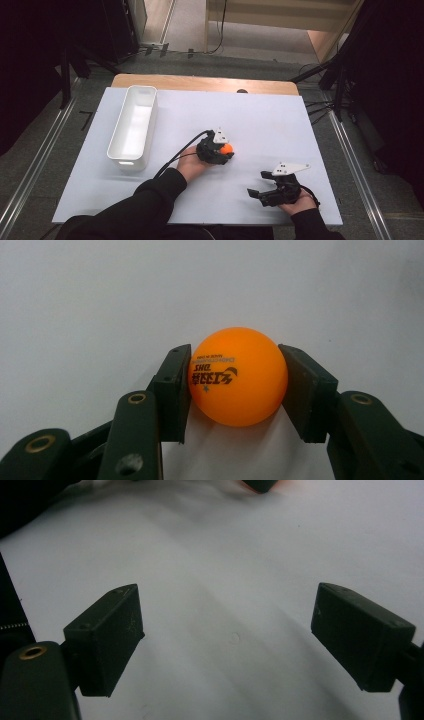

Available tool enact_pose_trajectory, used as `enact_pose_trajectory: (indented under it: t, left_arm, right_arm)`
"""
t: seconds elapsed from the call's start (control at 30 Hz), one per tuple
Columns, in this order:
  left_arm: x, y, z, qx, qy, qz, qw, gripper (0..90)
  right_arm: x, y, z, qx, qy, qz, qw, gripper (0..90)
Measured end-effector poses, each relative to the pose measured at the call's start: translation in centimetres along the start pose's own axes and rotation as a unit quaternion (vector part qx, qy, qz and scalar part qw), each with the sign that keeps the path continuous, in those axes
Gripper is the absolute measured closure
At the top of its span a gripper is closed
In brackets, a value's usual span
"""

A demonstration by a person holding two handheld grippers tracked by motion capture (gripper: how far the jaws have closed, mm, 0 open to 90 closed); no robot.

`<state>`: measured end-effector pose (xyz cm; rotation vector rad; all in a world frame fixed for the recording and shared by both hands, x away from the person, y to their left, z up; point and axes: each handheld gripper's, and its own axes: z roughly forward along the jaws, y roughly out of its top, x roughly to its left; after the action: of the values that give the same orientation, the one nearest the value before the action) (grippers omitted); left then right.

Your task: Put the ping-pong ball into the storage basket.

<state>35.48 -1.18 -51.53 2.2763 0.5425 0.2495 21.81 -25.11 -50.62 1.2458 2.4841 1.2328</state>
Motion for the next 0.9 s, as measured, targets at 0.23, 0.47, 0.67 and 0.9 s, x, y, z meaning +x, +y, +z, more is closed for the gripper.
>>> enact_pose_trajectory:
  t: [0.23, 0.47, 0.67, 0.9]
  left_arm:
    - [0.2, 0.0, -0.1, 0.0, -0.007, -0.006, 1.0, 50.5]
    - [0.4, 0.2, -0.4, -0.01, -0.016, -0.018, 0.9997, 50.5]
    - [0.5, 0.5, -0.9, -0.019, -0.017, -0.022, 0.9994, 50.4]
    - [0.8, 1.0, -1.7, -0.035, -0.023, -0.028, 0.9987, 50.4]
  right_arm:
    - [0.0, 0.0, 0.1, 0.0, -0.001, 0.0, 1.0, 11.9]
    - [0.0, 0.0, 0.0, 0.0, -0.001, 0.001, 1.0, 11.9]
    - [0.0, 0.0, 0.1, 0.0, -0.001, 0.001, 1.0, 11.9]
    - [0.0, 0.0, 0.0, 0.001, 0.0, 0.002, 1.0, 11.9]
